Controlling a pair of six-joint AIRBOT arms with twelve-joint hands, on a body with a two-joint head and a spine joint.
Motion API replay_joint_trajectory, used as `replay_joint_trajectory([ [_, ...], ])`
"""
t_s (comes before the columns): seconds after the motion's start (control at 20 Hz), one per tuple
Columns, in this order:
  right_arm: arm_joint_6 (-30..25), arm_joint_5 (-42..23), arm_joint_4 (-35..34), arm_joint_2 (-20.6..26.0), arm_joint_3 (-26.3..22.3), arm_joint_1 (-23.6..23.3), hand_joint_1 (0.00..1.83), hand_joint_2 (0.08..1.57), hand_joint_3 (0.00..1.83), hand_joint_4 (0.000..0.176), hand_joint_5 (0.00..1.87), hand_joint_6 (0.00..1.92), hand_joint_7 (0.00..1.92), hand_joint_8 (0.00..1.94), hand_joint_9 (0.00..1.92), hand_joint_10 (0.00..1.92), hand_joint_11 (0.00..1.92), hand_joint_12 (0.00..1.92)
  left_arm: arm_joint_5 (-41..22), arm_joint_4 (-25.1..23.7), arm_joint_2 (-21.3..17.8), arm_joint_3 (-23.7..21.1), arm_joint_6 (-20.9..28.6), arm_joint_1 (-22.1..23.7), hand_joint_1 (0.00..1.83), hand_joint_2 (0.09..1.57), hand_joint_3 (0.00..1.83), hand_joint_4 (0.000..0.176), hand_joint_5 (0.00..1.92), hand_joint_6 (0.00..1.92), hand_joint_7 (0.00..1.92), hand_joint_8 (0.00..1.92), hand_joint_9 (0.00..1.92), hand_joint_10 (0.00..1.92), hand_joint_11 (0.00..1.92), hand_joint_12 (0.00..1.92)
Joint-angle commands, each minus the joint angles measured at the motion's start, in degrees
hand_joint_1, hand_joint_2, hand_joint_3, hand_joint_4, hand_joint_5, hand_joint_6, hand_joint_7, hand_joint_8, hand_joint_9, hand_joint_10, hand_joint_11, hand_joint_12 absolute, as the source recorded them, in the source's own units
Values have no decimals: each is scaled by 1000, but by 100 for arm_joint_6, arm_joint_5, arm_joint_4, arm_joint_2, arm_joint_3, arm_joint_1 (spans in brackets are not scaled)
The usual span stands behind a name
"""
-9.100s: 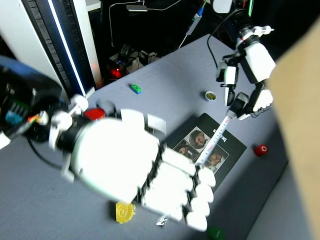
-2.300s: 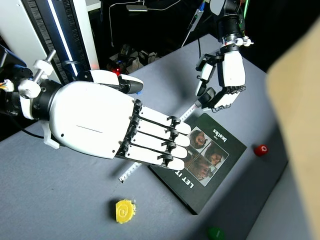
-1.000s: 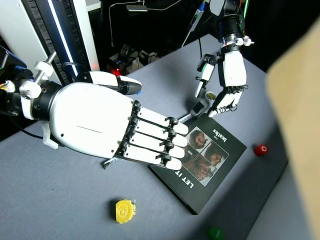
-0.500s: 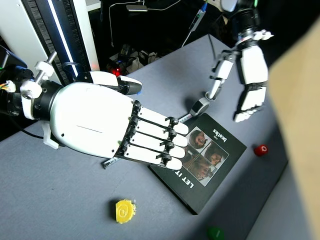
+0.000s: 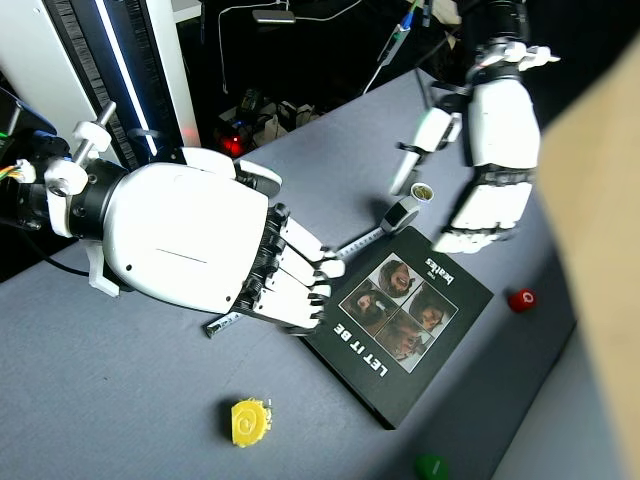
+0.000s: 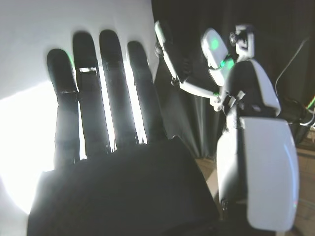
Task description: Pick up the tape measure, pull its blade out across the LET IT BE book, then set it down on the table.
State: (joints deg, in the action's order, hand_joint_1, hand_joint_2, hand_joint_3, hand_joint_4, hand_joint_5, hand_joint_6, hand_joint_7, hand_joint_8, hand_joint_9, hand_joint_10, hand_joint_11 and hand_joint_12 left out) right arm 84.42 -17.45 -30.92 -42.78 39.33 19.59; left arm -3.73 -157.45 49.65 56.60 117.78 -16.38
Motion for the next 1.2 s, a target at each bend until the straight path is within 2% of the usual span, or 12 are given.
replay_joint_trajectory([
  [0.0,-5,-616,70,6,-15,-42,603,1120,0,0,773,1910,979,1934,1310,1919,1579,1920,539,8,21,-23,10,114,697,965,0,0,805,913,755,974,734,1306,710,1421],
  [0.05,-3,-616,70,6,-15,-41,642,1111,0,0,903,1919,1120,1940,1449,1921,1720,1921,487,8,35,-43,10,142,730,977,2,40,674,1639,697,1611,741,1798,761,1821],
  [0.1,-3,-617,70,6,-15,-41,656,1113,0,0,1011,1921,1234,1941,1528,1921,1792,1921,444,8,40,-82,12,160,775,983,2,57,710,1865,752,1859,824,1896,851,1901],
  [0.2,-3,-619,70,8,-14,-41,668,1132,0,0,1191,1921,1457,1941,1652,1921,1892,1921,444,9,27,-155,16,122,820,1040,8,70,1055,1919,1068,1919,1075,1920,1078,1920],
  [0.25,-2,-619,70,7,-14,-41,663,1181,5,88,1273,1921,1514,1941,1682,1921,1913,1921,445,-6,23,-187,14,120,853,1067,7,66,1222,1921,1241,1921,1239,1921,1225,1921],
  [0.3,-2,-619,70,7,-15,-42,653,1241,16,158,1313,1921,1532,1941,1696,1921,1919,1921,445,-24,26,-209,14,120,894,1098,6,53,1304,1921,1323,1921,1326,1921,1334,1921],
  [0.35,-2,-619,70,7,-14,-42,647,1289,26,172,1316,1921,1533,1941,1700,1921,1921,1921,444,-23,40,-240,30,119,932,1121,8,44,1328,1921,1352,1921,1351,1921,1404,1921],
  [0.5,-1,-619,70,7,-14,-42,692,1340,19,176,1262,1921,1514,1941,1706,1921,1920,1921,445,-23,71,-291,85,51,976,1125,2,29,1294,1921,1365,1921,1378,1921,1448,1921],
  [0.85,-1,-620,70,7,-14,-43,756,1377,4,176,1249,1921,1494,1941,1693,1921,1898,1921,450,-37,136,-339,80,13,971,1128,2,23,1272,1921,1367,1921,1394,1921,1455,1921],
  [1.15,-1,-619,70,7,-14,-43,744,1383,4,176,1251,1921,1489,1941,1675,1921,1895,1921,450,-39,147,-355,72,111,962,1123,0,8,1239,1921,1353,1921,1396,1921,1436,1921],
])
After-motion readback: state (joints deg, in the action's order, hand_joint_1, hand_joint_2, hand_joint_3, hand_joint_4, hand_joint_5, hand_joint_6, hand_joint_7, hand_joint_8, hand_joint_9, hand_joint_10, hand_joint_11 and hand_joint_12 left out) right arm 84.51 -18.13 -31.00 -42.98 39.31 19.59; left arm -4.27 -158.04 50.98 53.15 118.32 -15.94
